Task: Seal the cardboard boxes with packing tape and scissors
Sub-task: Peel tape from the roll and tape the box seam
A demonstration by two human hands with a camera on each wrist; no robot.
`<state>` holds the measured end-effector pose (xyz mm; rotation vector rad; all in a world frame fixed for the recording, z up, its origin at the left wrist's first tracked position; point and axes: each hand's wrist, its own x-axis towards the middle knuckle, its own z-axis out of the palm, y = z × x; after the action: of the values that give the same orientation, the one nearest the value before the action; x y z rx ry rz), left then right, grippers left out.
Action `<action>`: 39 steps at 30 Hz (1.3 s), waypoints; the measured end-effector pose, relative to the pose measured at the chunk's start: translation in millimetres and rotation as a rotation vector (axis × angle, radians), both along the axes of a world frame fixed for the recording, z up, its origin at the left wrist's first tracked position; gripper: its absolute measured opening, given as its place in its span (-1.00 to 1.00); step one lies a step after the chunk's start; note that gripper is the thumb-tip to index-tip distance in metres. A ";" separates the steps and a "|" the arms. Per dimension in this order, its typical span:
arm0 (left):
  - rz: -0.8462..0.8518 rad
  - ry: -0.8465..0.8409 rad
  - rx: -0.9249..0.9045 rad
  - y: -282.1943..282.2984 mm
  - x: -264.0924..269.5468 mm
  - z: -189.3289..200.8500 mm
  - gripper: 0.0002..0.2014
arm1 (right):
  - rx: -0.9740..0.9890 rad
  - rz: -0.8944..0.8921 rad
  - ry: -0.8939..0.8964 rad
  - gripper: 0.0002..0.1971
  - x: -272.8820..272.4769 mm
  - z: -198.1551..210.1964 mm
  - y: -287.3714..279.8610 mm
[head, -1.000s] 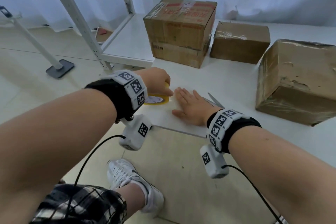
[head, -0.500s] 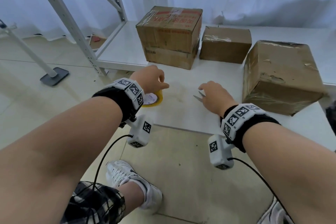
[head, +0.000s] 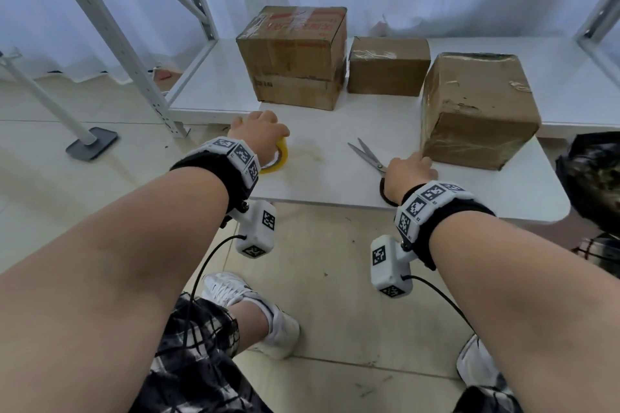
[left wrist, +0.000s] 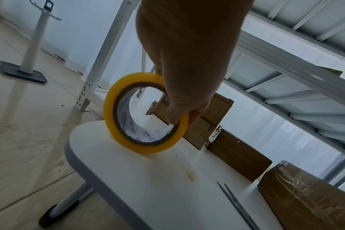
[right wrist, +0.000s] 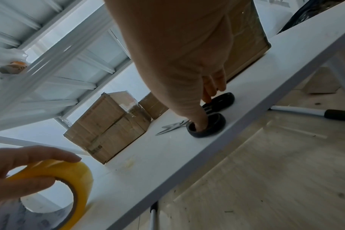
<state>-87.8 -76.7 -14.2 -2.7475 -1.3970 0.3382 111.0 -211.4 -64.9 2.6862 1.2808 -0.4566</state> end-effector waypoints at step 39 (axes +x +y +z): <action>-0.129 0.176 0.083 19.9 9.9 -5.3 -0.58 | 0.053 -0.280 1.462 -0.24 -45.1 17.0 14.1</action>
<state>-77.9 -56.8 -19.5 -2.6506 -1.1591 0.4892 65.9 -197.3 -48.0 2.3455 0.9455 -2.6995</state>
